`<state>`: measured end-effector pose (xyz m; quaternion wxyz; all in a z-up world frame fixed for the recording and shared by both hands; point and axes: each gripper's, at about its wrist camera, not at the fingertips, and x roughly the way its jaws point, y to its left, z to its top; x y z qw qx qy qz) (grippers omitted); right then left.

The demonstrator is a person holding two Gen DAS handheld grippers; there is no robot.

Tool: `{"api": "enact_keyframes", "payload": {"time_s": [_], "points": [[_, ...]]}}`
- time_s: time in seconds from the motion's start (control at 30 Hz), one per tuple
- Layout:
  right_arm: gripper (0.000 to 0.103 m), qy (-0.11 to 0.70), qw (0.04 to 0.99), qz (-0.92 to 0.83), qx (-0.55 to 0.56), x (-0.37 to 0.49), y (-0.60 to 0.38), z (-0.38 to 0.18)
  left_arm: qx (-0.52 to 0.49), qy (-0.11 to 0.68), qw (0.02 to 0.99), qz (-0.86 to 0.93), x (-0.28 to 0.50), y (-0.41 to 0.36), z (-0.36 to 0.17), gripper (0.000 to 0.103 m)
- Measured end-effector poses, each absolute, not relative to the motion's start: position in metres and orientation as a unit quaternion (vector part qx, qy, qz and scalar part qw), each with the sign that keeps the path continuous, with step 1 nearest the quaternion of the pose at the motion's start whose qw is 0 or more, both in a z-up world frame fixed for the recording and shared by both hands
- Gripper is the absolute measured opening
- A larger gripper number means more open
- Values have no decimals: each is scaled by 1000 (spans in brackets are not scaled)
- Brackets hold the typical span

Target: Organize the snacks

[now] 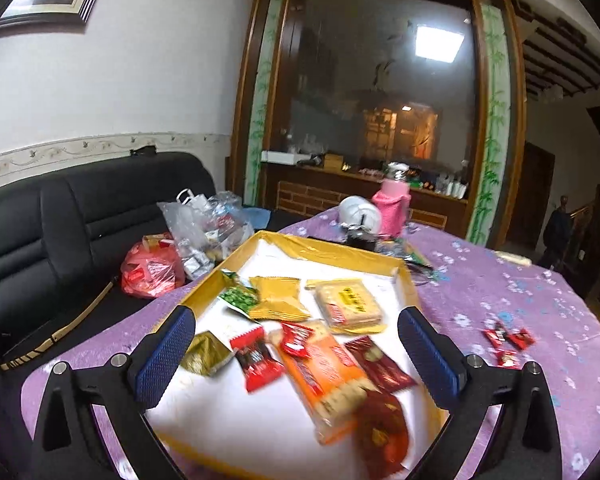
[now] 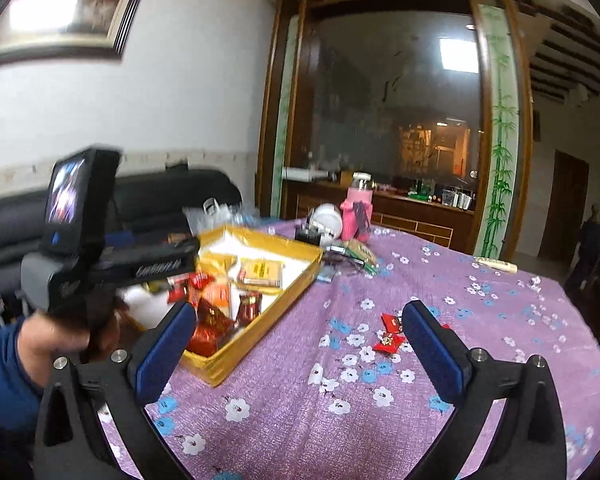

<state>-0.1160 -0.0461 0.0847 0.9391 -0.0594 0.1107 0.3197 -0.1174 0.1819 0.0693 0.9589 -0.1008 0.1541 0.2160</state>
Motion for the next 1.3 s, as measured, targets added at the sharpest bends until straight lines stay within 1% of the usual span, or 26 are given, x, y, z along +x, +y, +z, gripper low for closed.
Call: {"api": "enact_keyframes", "payload": {"time_s": [0.13,0.23,0.33,0.53,0.73,0.8,0.97,1.3], "points": [[103,128,938,320,-38,-108,-56,79,-70,196,958,196,-113,161,67,102],[103,135,936,323,-25,-104,-59,79,-42,202,957,206,-110,152,66,102],[103,139,934,327,-37,-107,-54,78,-27,210,957,199,-106,147,65,102],[103,140,934,324,-47,-107,-51,77,-49,233,959,157,-99,152,61,102],[103,139,934,323,-62,-109,-49,76,-90,214,965,119,-106,164,61,102],[103,138,933,325,-71,-110,-47,76,-85,214,967,111,-105,163,61,102],[103,140,933,324,-70,-109,-47,75,-53,254,957,128,-93,153,56,102],[103,157,934,314,-58,-105,-46,76,-63,237,959,145,-91,158,59,102]]}}
